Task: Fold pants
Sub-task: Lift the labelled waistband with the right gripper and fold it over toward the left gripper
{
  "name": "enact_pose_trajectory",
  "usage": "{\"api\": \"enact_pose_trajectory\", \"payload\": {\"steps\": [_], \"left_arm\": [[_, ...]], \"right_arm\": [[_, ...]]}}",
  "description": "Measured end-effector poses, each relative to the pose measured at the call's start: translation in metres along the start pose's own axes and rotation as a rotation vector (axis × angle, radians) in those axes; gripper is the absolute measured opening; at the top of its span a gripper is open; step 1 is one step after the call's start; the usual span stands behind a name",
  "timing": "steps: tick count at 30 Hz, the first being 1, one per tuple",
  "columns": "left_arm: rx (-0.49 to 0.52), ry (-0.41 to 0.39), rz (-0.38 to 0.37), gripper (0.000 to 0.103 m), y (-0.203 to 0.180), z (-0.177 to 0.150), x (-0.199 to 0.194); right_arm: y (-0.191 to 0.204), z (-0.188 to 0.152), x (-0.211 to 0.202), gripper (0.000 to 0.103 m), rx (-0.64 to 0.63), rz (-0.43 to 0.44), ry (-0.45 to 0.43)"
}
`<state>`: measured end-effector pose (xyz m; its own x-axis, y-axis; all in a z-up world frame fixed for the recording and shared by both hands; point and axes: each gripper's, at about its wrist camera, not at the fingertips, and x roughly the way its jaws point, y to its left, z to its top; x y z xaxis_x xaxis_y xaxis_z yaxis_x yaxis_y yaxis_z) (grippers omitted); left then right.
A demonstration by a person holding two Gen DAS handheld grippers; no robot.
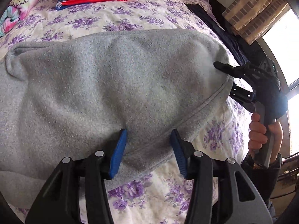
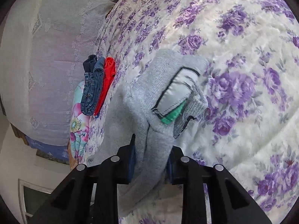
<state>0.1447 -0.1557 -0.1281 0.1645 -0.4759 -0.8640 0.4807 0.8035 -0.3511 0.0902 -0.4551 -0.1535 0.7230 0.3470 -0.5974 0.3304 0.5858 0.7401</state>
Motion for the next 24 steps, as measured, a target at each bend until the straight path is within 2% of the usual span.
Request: {"api": "enact_pose_trajectory", "payload": {"steps": [2,6,8,9,10,11,15,17,20,22,24], "left_arm": [[-0.024,-0.019,-0.062,0.047,-0.003,0.01,-0.008],[-0.06,-0.07,-0.1,0.046,-0.023,0.049,-0.006],[-0.056,-0.073,-0.146,0.029,-0.037,0.061,0.006],[-0.047,-0.057,-0.179,0.01,-0.044,0.064,0.015],[-0.046,-0.036,-0.223,0.0,-0.049,0.065,0.024],[-0.058,-0.031,-0.23,0.0,-0.052,0.066,0.032],[-0.138,-0.085,-0.18,0.0,-0.045,0.065,0.063],[-0.21,-0.092,-0.224,0.001,-0.033,0.06,0.076],[-0.173,-0.087,-0.21,0.0,-0.042,0.053,0.062],[-0.149,-0.086,-0.231,0.0,-0.046,0.037,0.047],[-0.142,-0.099,-0.214,0.0,-0.047,0.018,0.038]], "right_arm": [[0.011,-0.004,-0.008,0.025,-0.07,-0.051,-0.035],[0.019,-0.004,-0.012,0.025,-0.118,-0.095,-0.043],[0.018,-0.001,-0.012,0.025,-0.115,-0.095,-0.032],[0.018,0.0,-0.011,0.025,-0.112,-0.093,-0.028],[0.017,0.0,-0.012,0.025,-0.114,-0.094,-0.025],[0.018,0.0,-0.011,0.026,-0.119,-0.099,-0.025],[0.019,-0.001,-0.006,0.026,-0.139,-0.123,-0.025],[0.02,-0.003,-0.004,0.026,-0.145,-0.139,-0.028],[0.028,-0.001,-0.009,0.026,-0.164,-0.146,-0.041],[0.037,0.0,-0.014,0.026,-0.188,-0.151,-0.051],[0.05,0.0,-0.015,0.026,-0.225,-0.168,-0.054]]}}
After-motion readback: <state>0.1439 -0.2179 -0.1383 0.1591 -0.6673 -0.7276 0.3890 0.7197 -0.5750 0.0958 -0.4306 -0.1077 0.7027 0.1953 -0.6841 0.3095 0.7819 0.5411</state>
